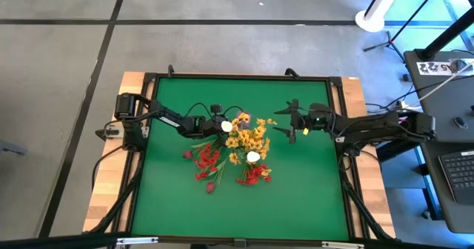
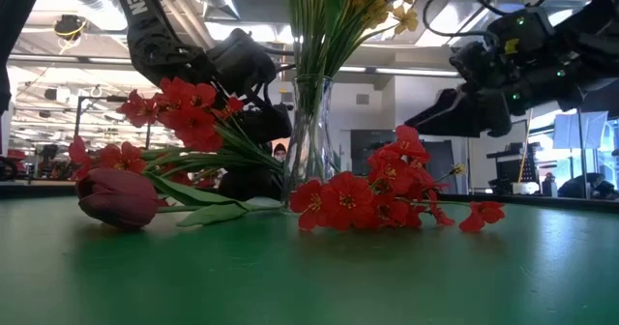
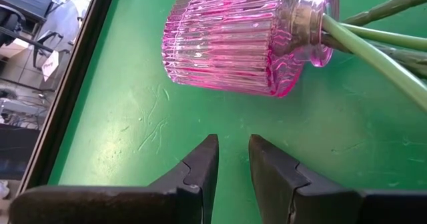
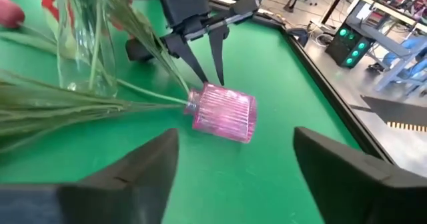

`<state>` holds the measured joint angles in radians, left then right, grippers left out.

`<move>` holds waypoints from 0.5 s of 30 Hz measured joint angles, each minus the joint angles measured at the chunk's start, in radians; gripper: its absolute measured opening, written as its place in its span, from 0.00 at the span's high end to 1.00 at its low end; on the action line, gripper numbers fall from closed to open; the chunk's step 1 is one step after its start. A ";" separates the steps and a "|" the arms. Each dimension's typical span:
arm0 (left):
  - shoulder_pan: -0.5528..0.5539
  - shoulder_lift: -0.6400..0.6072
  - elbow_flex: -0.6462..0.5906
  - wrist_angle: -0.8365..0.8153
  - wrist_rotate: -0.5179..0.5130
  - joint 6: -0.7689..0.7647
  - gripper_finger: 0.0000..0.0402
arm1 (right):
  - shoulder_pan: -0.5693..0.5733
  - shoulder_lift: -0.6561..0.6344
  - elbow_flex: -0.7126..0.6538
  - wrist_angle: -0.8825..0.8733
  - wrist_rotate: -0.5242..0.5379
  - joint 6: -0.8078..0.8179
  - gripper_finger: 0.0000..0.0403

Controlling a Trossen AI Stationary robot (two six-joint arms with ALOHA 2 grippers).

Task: Sort flowers into vase by color
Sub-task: Adjust the violet vase

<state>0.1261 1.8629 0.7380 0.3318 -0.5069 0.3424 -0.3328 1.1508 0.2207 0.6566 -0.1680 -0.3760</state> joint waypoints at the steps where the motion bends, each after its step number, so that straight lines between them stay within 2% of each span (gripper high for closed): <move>1: 0.000 0.000 0.000 0.002 0.000 0.000 0.80 | 0.000 0.022 0.000 0.017 0.000 -0.008 0.24; 4: 0.000 0.000 -0.001 0.012 0.000 0.003 0.80 | 0.005 0.094 0.000 0.068 -0.001 -0.047 0.17; 8: 0.000 0.000 -0.001 0.015 0.000 0.005 0.80 | 0.071 0.188 0.026 0.118 0.040 -0.129 0.15; 15: 0.002 0.000 -0.001 0.020 0.000 0.009 0.80 | 0.181 0.358 0.146 0.121 0.270 -0.321 0.15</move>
<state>0.1280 1.8633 0.7368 0.3523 -0.5066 0.3518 -0.1517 1.5088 0.3662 0.7773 0.1023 -0.6968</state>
